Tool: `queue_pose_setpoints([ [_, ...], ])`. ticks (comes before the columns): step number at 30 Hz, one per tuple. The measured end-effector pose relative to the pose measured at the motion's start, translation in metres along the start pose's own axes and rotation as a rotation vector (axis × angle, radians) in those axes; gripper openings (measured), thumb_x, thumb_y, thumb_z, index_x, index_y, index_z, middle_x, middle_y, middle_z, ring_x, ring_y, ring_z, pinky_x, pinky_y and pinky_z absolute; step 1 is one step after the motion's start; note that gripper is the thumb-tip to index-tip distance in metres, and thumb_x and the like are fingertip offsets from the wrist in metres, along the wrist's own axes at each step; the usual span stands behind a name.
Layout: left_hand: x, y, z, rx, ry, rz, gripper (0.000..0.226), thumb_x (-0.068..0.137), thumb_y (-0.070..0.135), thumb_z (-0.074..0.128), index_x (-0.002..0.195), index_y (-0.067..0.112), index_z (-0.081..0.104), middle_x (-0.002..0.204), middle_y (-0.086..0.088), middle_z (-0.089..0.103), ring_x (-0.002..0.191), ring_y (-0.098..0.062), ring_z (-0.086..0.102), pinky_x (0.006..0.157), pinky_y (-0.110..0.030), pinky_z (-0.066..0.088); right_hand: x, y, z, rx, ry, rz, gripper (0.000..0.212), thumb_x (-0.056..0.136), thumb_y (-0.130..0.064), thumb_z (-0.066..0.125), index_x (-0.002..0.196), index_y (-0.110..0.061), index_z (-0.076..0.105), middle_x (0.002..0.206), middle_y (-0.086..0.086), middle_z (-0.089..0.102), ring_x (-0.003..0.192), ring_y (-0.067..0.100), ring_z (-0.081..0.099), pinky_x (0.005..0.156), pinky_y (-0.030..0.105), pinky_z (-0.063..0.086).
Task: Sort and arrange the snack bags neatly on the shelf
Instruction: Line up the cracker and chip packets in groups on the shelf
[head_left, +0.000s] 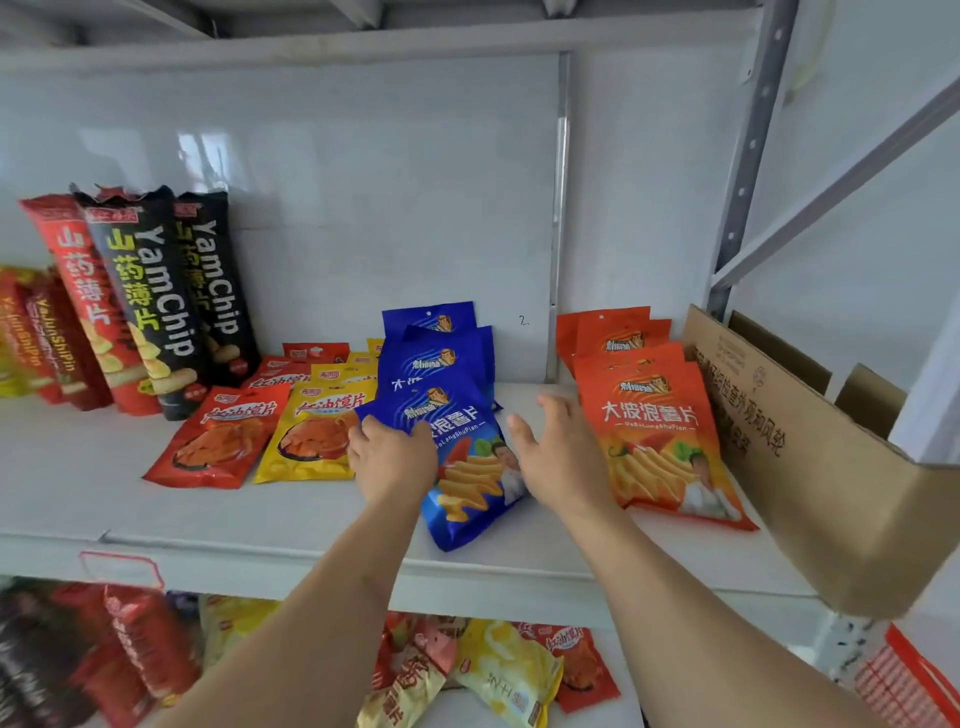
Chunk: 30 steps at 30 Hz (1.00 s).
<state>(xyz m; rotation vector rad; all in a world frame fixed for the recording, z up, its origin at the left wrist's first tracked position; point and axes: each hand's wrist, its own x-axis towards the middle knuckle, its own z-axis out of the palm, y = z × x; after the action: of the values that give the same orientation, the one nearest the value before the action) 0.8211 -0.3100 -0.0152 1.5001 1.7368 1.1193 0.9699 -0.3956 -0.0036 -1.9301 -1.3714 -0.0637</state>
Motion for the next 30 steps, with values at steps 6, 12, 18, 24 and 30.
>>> queue_pose_setpoints([
  [6, 0.017, -0.014, -0.004, -0.187, -0.128, -0.053, 0.070, 0.081, 0.045, 0.065, 0.139, 0.013, 0.044, 0.139, -0.009, 0.053, 0.123, -0.031, 0.055, 0.101, -0.051, 0.050, -0.017, -0.015, 0.043, -0.219, -0.090, 0.082, 0.067, 0.093, -0.067, 0.038, 0.138, -0.019, 0.045, 0.129, 0.005, 0.057, 0.116, 0.026, 0.055, 0.088, 0.037, 0.044],
  [12, 0.039, -0.014, -0.011, 0.027, -0.208, 0.046, 0.063, 0.096, 0.039, 0.058, 0.147, 0.009, 0.034, 0.148, -0.013, 0.043, 0.134, -0.031, 0.046, 0.105, -0.044, 0.043, -0.018, -0.030, 0.063, -0.172, -0.009, 0.283, 0.065, 0.091, -0.070, 0.042, 0.129, -0.018, 0.046, 0.122, 0.005, 0.053, 0.110, 0.023, 0.055, 0.077, 0.032, 0.047],
  [18, 0.068, -0.007, -0.007, -0.049, -0.302, 0.136, 0.066, 0.090, 0.044, 0.065, 0.142, 0.013, 0.039, 0.141, -0.010, 0.047, 0.129, -0.030, 0.050, 0.102, -0.047, 0.050, 0.007, -0.041, 0.061, -0.157, -0.054, 0.422, 0.082, 0.083, -0.080, 0.042, 0.135, -0.017, 0.042, 0.131, 0.009, 0.051, 0.121, 0.028, 0.051, 0.087, 0.038, 0.045],
  [24, 0.112, 0.013, 0.008, -0.327, -0.434, -0.096, 0.075, 0.071, 0.050, 0.076, 0.129, 0.016, 0.043, 0.121, -0.008, 0.064, 0.093, -0.027, 0.071, 0.074, -0.045, 0.063, 0.013, -0.042, 0.069, -0.203, -0.135, 0.413, 0.080, 0.087, -0.076, 0.041, 0.139, -0.016, 0.037, 0.138, 0.009, 0.049, 0.126, 0.028, 0.047, 0.097, 0.041, 0.044],
  [30, 0.126, 0.020, 0.017, -0.401, -0.516, -0.251, 0.067, 0.079, 0.035, 0.083, 0.127, 0.013, 0.043, 0.108, -0.010, 0.070, 0.083, -0.028, 0.074, 0.074, -0.047, 0.062, 0.020, -0.036, 0.077, -0.089, -0.052, 0.422, 0.074, 0.087, -0.073, 0.047, 0.136, -0.018, 0.040, 0.134, 0.003, 0.054, 0.120, 0.022, 0.053, 0.092, 0.038, 0.051],
])
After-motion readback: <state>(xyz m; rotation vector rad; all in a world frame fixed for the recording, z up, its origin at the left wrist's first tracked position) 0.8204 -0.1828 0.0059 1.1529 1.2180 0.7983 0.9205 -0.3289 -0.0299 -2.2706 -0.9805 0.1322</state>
